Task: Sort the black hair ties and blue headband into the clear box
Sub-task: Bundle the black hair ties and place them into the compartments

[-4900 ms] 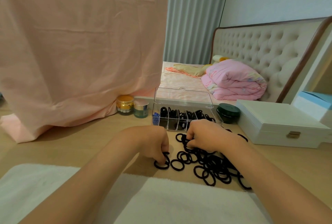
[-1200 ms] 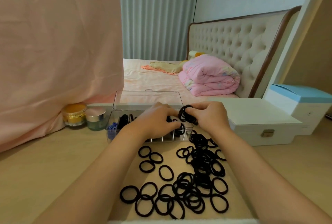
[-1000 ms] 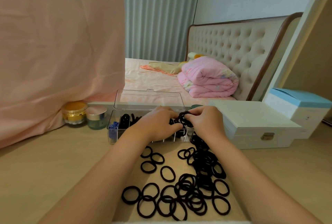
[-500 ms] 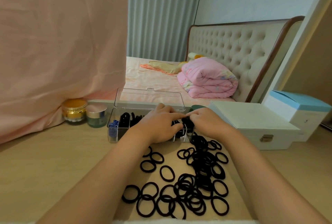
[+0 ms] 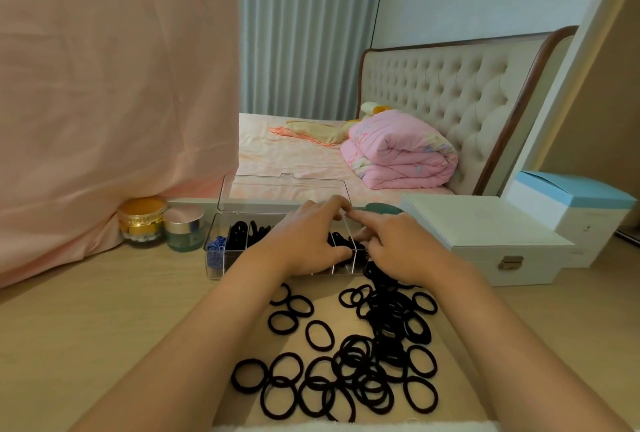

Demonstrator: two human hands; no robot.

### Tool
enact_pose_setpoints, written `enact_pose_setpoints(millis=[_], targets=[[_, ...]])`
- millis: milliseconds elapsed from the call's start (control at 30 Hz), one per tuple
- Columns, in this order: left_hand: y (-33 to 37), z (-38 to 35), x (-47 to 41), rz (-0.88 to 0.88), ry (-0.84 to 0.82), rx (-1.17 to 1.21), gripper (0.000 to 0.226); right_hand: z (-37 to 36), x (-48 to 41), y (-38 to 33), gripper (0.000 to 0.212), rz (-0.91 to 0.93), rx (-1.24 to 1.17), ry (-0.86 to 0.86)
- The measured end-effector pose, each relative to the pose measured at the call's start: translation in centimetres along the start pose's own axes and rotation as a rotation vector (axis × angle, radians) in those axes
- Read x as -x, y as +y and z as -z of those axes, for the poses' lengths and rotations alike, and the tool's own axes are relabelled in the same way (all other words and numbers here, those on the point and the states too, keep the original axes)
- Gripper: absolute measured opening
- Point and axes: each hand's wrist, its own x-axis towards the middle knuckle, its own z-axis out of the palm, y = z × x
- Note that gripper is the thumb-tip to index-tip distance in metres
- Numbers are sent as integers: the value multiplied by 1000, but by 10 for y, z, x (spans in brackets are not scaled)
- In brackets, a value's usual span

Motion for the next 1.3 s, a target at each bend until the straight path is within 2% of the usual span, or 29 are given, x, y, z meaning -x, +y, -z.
enact_pose_setpoints(millis=[100,167,267,333,400,500,600,767,933,1067,1200,1300], targets=[[1,-3,1,4,-9,-4,66,6,1,6,54,-70,-172,109],[0,-6,0,-1,-29,-89,61,7,0,9,45,-21,-69,163],[-2,-9,-1,-1,-82,-198,50,2,1,5,39,57,191,61],[-3,-10,-2,4,-94,-203,47,-3,3,2,36,41,253,-33],[-2,-8,-2,7,-103,-204,47,-2,3,3,37,6,153,-56],[1,-3,-1,7,-111,-232,51,12,5,6,40,-77,-68,89],[8,3,-1,-17,-68,-245,60,24,10,7,40,-165,-137,151],[16,0,2,-11,-141,-351,83,5,20,14,56,-303,23,-161],[12,-7,5,27,-200,-345,86,-13,31,13,64,-262,-23,-403],[17,-8,5,-23,-152,-333,76,2,38,8,57,-264,-39,-463],[33,-4,6,-151,-25,-246,47,23,45,5,57,-215,-179,-517],[46,-4,11,-193,-4,-122,24,41,49,11,57,-224,-302,-394]])
